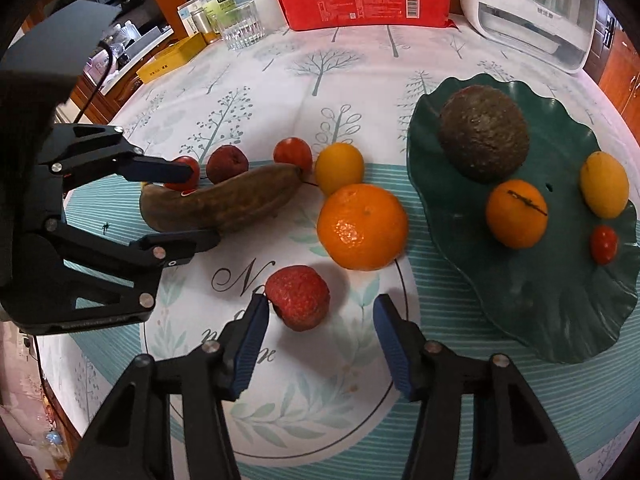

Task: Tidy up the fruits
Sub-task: 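Grasp the red lychee with the right gripper while the left gripper grasps the brown banana, then carry the banana and lychee over the green plate and lower them onto it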

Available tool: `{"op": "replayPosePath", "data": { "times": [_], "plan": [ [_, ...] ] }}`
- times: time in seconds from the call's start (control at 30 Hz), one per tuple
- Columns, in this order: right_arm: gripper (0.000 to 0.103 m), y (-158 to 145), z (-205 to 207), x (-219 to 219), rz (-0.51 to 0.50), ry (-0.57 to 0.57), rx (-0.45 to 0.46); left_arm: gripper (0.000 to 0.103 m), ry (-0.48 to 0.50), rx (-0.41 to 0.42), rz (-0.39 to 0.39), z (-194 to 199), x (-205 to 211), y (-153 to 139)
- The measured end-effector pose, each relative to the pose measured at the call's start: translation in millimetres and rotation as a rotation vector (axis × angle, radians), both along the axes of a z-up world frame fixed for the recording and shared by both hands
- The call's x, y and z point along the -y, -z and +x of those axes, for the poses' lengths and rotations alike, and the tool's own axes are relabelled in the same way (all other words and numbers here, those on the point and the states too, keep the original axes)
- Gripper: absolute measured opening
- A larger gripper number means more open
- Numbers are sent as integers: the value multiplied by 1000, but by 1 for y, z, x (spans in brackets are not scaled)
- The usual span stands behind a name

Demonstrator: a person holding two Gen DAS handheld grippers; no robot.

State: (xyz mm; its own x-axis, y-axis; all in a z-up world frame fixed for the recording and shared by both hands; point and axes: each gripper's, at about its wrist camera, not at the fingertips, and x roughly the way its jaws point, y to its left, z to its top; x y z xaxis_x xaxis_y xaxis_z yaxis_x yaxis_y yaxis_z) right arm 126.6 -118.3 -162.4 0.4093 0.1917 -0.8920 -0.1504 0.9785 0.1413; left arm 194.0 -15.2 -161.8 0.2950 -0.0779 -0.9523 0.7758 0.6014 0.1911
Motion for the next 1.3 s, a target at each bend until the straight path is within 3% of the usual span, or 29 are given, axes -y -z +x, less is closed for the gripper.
{"op": "replayPosePath", "data": {
  "times": [0.2,0.33,0.63,0.77,0.87,1.07,1.3],
  "plan": [
    [45,1,2,-7,-29,-18,24,44,-2,-17,-25,7,4,5],
    [29,1,3,-11,-40,-35,37,42,-24,-27,-40,11,3,6],
    [28,-2,-3,-4,-9,-23,20,40,-130,-32,-22,7,3,-1],
    [28,-5,-10,-2,2,-24,20,39,-186,-122,-46,0,-2,-3],
    [28,-9,-15,0,6,-29,24,39,-204,-143,-52,-9,-2,-3],
    [28,-18,-26,7,26,-26,34,36,-314,-244,-168,-18,-11,-12],
    [28,-31,-39,23,35,-6,59,34,-400,-291,-289,-38,-13,-30]
  ]
}}
